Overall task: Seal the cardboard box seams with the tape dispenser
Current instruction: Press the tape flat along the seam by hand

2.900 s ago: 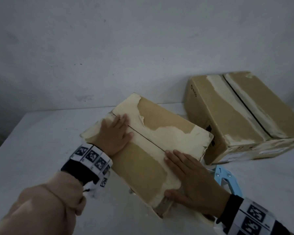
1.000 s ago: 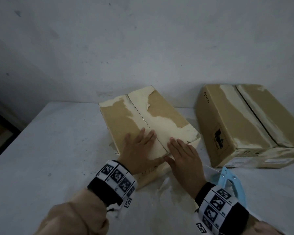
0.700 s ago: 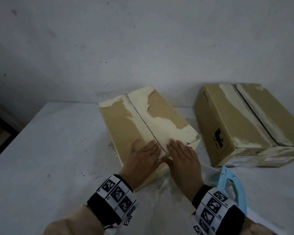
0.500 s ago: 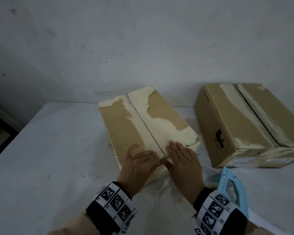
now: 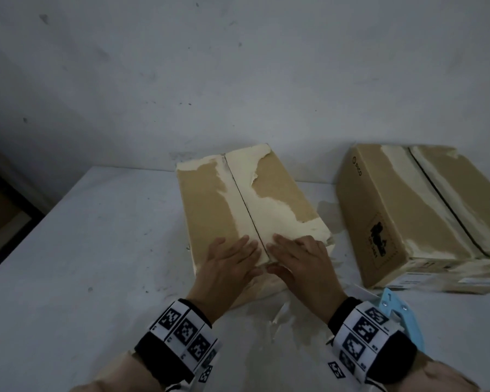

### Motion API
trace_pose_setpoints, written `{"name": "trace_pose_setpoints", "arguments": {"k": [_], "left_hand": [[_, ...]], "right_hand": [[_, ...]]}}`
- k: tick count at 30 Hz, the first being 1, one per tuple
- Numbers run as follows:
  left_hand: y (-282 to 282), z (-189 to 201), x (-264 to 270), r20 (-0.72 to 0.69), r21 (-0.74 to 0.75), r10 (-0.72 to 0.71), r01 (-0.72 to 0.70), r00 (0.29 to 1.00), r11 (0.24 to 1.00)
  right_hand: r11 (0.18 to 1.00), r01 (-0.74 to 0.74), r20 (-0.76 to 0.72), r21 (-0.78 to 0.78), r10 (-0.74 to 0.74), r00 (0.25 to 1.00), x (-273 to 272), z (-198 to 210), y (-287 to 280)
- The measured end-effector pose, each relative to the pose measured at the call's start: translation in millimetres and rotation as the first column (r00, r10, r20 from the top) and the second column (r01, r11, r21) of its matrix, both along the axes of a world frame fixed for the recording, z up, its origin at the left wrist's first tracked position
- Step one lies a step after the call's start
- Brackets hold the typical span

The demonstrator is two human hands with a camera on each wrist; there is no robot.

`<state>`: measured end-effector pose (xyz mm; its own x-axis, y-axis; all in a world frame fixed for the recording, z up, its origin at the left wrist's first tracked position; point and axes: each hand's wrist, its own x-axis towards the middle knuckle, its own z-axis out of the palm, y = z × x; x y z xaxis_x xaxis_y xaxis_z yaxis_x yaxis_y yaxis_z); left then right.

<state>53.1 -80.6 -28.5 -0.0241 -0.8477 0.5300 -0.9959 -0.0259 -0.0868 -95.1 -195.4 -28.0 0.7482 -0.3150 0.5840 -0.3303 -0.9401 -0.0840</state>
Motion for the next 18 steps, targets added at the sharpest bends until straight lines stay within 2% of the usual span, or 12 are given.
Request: {"name": "trace_pose_setpoints", "arguments": {"k": [4,7,12,14,16,18], "left_hand": [[12.0,1.9,0.6,-0.057,-0.053,-0.088,0.085,0.994,0.995],[15.9,1.7,0.4,-0.101,-0.062,-0.142,0.136,0.985,0.989],[26.2,-3.1,14.3,-0.162,-0.090,-0.274,0.262,0.948,0.961],[30.2,-2.6,19.4,-0.207,-0.111,-0.292,0.274,0.934,0.955],[31.5,0.3,22.8,-0.237,-0.119,-0.280,0.258,0.930,0.959],[31.6,3.9,23.6,-0.244,-0.049,-0.214,0.209,0.946,0.977]], "right_hand": [[0.993,-0.108,0.042,-0.048,0.110,0.993,-3.3,-8.5,0.8],[0.993,-0.116,0.122,-0.021,0.117,0.986,-0.2,-10.5,5.4],[0.990,-0.133,0.104,-0.038,0.136,0.985,-7.3,-14.1,20.1],[0.986,-0.169,0.140,-0.004,0.168,0.976,-10.1,-9.6,24.1],[0.990,-0.139,0.140,0.036,0.133,0.981,-11.2,-5.8,24.6],[0.999,-0.024,0.041,0.048,0.022,0.999,-11.5,-4.5,26.1]]}}
